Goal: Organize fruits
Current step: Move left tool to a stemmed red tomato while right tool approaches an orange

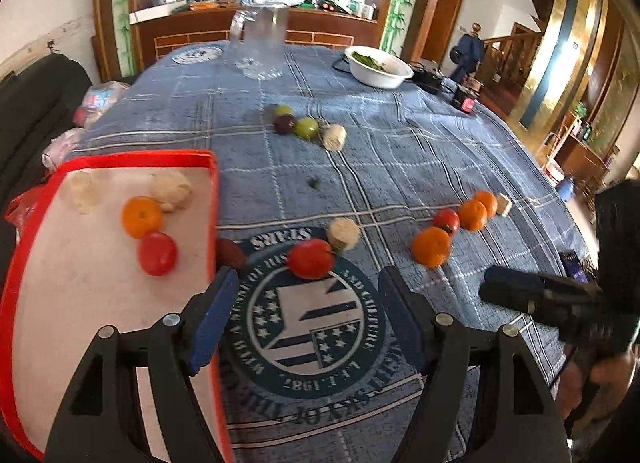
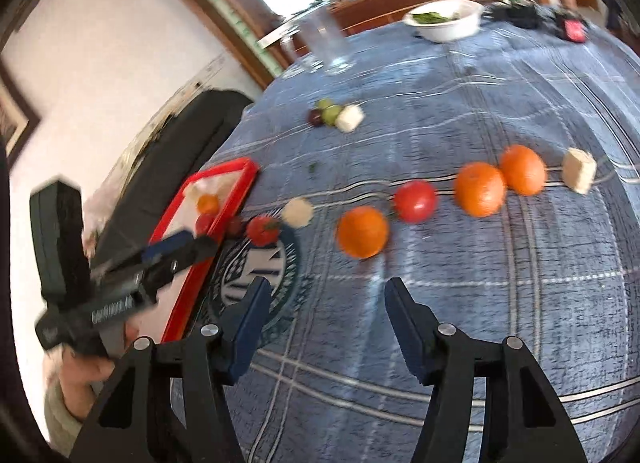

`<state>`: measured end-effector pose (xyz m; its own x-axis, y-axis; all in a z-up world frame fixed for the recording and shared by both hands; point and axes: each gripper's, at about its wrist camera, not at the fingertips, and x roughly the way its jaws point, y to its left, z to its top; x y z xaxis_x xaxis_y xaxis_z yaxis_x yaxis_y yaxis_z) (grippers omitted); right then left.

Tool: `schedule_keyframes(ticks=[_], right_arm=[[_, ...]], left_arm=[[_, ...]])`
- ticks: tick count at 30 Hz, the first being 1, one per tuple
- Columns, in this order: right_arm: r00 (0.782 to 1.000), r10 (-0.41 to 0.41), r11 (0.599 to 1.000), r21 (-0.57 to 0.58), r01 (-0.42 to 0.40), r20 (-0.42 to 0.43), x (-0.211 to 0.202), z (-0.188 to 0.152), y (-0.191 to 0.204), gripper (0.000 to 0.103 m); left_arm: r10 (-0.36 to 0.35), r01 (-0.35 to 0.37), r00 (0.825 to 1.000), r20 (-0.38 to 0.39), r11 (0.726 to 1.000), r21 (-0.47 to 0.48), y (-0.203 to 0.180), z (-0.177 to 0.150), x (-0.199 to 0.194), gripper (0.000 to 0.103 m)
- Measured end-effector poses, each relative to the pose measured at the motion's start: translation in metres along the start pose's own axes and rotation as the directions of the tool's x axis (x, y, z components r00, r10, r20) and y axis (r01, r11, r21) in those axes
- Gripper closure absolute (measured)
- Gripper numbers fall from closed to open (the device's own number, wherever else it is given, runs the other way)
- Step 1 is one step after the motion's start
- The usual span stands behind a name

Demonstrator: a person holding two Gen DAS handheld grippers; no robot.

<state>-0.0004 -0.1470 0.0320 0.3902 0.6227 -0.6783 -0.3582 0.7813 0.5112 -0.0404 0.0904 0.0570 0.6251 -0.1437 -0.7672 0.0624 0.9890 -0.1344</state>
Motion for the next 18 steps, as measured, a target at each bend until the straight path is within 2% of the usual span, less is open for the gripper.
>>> schedule_keyframes(ticks=[3, 7, 10, 13, 16, 18], right_arm=[[1.0, -0.018, 1.0, 0.012, 0.018, 0.007, 0.002, 0.005, -0.004, 0.055], [0.999, -0.052, 0.999, -0.015, 0.052, -0.006, 0.015, 0.011, 0.005, 0.055], [0.994, -0.11, 0.993, -0.034, 0.109, -0.021, 0.026, 0.017, 0.011, 0.053], [0.991, -0.13, 0.991, -0.023, 0.129, -0.033, 0.035, 0.02, 0.009, 0.053], [0.99, -0.136, 0.991, -0.006, 0.136, -0.042, 0.041, 0.02, 0.004, 0.053], [0.988, -0.15, 0.989, -0.011, 0.15, -0.037, 0.043, 0.02, 0.004, 0.053]], left_arm=[[0.003, -0.003, 1.0, -0.009, 1.0, 0.008, -0.002, 0.002, 0.007, 0.031], [0.019, -0.018, 0.999, -0.036, 1.0, 0.019, -0.004, 0.007, 0.02, 0.031], [0.004, -0.003, 0.999, -0.048, 1.0, 0.022, -0.006, 0.009, 0.028, 0.031], [0.0, 0.002, 0.998, -0.064, 1.0, 0.031, -0.008, 0.009, 0.035, 0.032], [-0.006, 0.009, 0.997, -0.071, 0.999, 0.04, -0.01, 0.009, 0.039, 0.04], [-0.016, 0.02, 0.997, -0.079, 0.999, 0.045, -0.011, 0.008, 0.043, 0.054]])
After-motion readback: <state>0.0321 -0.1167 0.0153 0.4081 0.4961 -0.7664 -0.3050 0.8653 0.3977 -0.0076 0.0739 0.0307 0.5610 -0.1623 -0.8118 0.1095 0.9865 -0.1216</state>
